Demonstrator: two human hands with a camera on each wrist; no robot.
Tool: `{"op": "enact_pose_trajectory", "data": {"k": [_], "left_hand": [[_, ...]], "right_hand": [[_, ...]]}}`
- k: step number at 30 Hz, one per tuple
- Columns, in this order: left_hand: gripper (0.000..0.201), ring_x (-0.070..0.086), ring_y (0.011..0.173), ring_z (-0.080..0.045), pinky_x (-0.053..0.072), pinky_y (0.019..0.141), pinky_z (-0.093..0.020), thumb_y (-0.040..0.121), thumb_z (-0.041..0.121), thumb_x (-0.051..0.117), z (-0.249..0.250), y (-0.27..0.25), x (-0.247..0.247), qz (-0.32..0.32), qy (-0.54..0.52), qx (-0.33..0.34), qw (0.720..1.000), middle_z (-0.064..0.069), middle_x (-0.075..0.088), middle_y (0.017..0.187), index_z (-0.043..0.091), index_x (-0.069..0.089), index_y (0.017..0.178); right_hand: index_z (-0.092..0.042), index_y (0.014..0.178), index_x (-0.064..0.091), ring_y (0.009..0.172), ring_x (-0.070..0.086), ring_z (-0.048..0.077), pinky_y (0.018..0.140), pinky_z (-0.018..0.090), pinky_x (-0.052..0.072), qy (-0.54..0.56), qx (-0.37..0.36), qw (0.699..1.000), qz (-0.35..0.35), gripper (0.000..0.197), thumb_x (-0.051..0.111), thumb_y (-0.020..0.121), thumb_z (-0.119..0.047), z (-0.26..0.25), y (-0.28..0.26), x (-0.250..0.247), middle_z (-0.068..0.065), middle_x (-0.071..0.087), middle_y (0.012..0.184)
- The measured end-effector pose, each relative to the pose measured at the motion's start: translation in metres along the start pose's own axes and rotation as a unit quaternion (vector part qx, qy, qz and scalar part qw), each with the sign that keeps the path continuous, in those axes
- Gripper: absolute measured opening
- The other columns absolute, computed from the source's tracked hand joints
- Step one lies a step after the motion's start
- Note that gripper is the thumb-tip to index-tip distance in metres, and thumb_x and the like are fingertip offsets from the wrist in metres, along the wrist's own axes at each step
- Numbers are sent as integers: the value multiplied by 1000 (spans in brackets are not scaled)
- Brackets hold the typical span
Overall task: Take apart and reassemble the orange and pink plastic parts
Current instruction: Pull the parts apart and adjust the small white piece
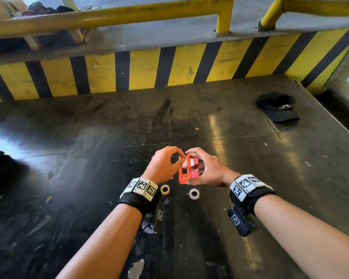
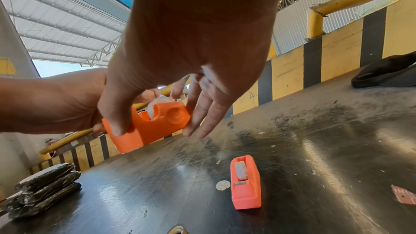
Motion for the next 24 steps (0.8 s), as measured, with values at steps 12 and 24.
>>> {"op": "enact_pose_trajectory", "data": {"k": [12,24], "left_hand": [[11,77,96,-21,67,70,-44,92,16,75,-5,-13,26,-126,-74,-13,989,5,39,153,13,74,103],[12,73,108,-14,60,93,-27,80,14,85,4,-27,23,-121,-34,25,992,7,43,153,18,80,90]], "right_hand": [[-39,136,52,111,73,13,99,37,61,-5,5,1000,-4,92,97,56,-45,15,0,-2,-6,64,137],[-36,136,57,108,74,19,98,47,61,14,34,999,-6,93,98,53,-46,22,3,0,-7,64,134]]}}
Point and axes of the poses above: each hand's wrist, its own y-axis towards the middle knuckle, its own x-axis out of the palm, z = x × y, the point moved 9 cm from there along y, towards the middle knuckle
